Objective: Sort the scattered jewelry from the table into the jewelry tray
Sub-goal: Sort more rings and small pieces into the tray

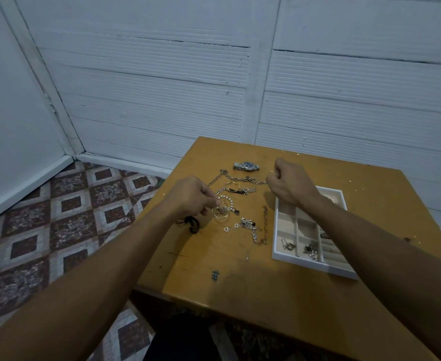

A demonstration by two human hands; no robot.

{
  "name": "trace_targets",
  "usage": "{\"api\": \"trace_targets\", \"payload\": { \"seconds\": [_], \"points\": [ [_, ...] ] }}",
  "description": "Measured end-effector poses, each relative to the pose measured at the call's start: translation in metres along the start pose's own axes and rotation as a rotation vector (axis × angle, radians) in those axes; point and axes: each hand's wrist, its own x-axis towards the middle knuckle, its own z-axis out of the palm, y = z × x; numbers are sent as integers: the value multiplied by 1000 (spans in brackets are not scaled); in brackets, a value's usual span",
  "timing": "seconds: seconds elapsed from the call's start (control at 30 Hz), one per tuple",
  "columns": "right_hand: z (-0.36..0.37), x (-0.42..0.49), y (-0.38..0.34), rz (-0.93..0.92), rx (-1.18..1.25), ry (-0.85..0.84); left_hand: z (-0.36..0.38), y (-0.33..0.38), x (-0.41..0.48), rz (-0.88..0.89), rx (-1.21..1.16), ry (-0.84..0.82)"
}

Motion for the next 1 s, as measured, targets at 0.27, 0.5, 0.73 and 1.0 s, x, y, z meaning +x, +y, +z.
{"api": "trace_targets", "payload": {
  "seconds": [0.27, 0.5, 0.73, 1.0],
  "points": [
    [-21, -13, 10, 16, 153, -51, 8, 23, 4, 35, -99, -18],
    [-55, -24, 31, 132, 271, 59, 37, 59, 20, 82, -159, 7],
    [-86, -49, 68, 258, 408, 174, 75, 108, 43, 156, -130, -9],
    [-100, -74, 112, 368, 406, 232, 133, 153, 77, 179, -114, -20]
  ]
}}
